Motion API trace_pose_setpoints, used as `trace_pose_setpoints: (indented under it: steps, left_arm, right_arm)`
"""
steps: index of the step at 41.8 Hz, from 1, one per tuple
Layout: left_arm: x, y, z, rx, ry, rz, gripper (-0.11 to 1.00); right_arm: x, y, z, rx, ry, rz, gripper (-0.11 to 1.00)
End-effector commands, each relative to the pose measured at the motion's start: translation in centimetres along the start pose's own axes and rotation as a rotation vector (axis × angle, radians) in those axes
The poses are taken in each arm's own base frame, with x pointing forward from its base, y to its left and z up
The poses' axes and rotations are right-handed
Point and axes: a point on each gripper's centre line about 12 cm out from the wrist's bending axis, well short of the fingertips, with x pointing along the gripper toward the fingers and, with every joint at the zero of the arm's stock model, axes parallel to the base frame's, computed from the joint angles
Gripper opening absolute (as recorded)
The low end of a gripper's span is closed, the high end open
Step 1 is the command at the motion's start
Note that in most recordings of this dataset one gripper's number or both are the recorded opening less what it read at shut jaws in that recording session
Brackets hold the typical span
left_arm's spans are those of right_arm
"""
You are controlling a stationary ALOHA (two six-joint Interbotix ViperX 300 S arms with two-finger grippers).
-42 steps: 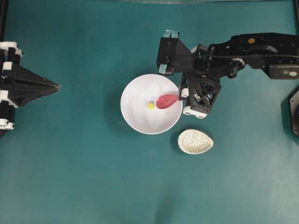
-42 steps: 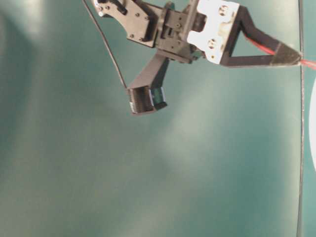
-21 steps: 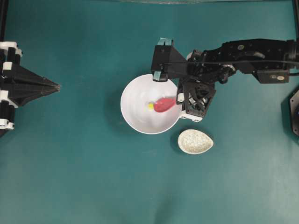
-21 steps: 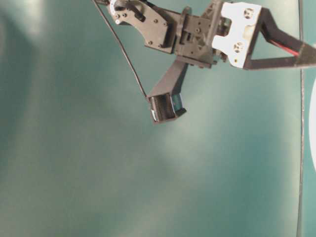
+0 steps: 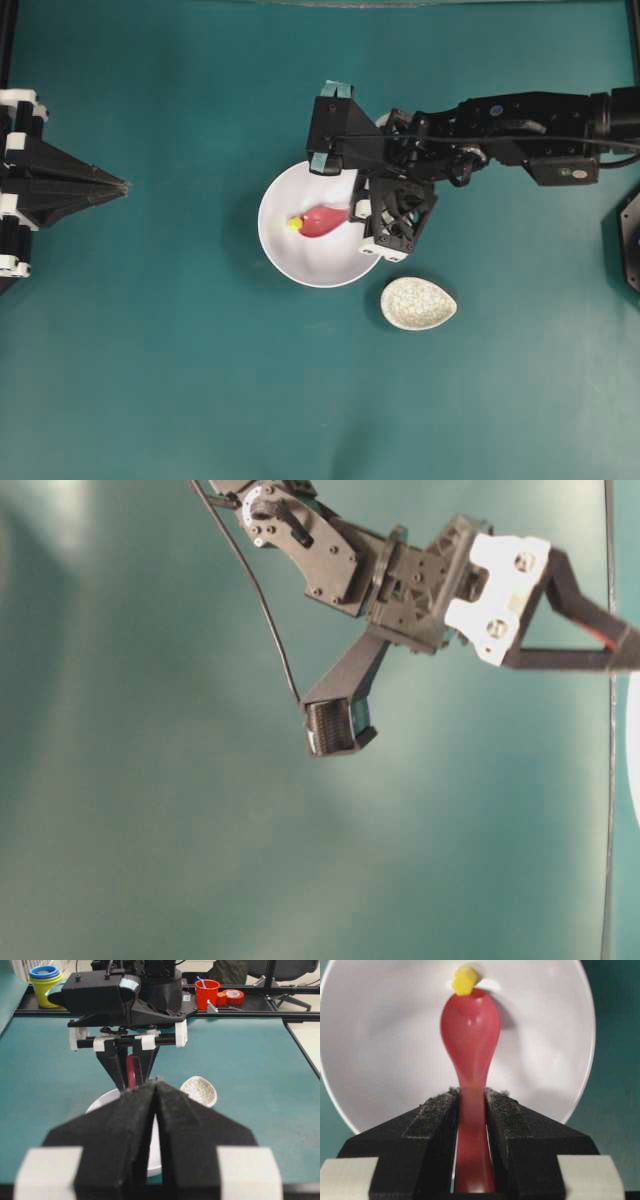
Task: Scoop the yellow hexagonal prism block from the bowl with a spoon using the right arm.
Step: 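Lower the spoon into the bowl and push it under the yellow block, then raise the spoon with the block out of the bowl, right gripper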
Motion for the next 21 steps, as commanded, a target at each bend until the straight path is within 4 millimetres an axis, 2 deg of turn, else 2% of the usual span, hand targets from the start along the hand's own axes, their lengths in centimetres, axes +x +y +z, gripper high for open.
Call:
trace_pose_setpoints:
  steps: [1,10,21]
  left_arm:
    - [0.2,0.0,0.7,0.003,-0.018,0.000,0.00]
    - [0.2,0.0,0.8,0.003,-0.021,0.000,0.00]
    - [0.1,0.0,0.8,0.002,-0.025,0.000,0.00]
  right_arm:
    - [-1.1,0.3,1.5,-0.009,-0.078,0.000,0.23]
    - [-1.4,0.3,2.4,0.000,-0.149,-0.005,0.23]
    - [-3.0,0.5,3.3,-0.003,-0.222,-0.004,0.23]
